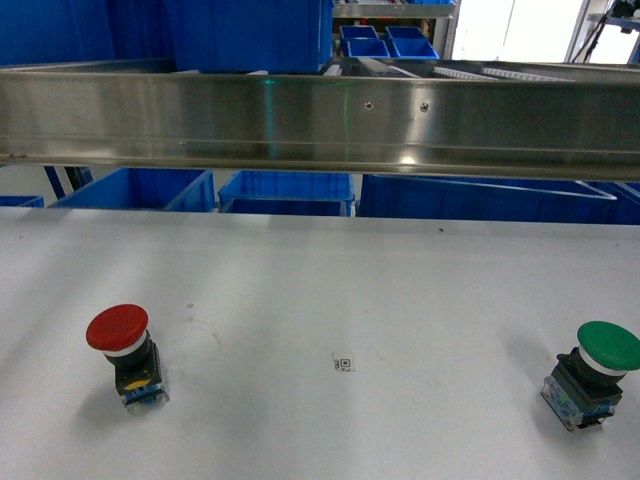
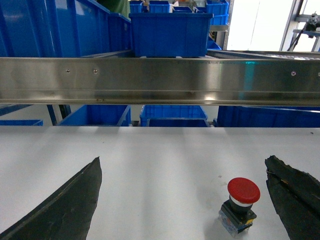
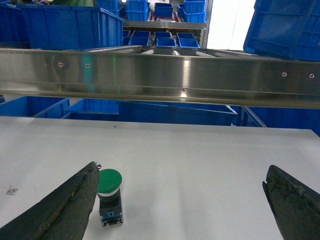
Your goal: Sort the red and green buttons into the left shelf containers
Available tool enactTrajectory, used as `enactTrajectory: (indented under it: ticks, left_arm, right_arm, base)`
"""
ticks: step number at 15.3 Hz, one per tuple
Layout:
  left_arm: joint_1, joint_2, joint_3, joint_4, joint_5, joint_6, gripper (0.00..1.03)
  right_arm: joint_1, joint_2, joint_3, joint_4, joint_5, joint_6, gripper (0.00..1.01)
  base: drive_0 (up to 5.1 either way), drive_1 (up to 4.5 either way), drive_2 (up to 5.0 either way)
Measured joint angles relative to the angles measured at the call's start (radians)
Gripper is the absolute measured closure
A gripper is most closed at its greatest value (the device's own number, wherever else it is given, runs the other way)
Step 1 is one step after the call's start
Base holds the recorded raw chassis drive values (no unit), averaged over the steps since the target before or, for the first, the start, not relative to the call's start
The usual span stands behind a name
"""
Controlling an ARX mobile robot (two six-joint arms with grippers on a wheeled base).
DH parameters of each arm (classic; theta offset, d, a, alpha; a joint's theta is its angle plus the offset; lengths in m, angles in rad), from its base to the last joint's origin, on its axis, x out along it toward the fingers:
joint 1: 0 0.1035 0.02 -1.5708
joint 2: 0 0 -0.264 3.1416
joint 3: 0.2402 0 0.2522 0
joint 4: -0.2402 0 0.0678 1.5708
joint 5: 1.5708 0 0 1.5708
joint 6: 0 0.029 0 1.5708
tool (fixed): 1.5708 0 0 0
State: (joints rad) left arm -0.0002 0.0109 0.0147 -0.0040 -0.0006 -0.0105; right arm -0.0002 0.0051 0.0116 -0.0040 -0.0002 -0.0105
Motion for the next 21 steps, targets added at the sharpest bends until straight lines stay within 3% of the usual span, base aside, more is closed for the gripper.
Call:
enactTrajectory:
  ticks: [21]
  left_arm:
    - [-0.013,0.012,0.002,-0.004,0.007,-0.001,0.05]
  right_arm:
    - [0.0,0.0,0.0,0.0,0.0,0.0,0.03]
  base:
    - [0.0,4.3,-4.4]
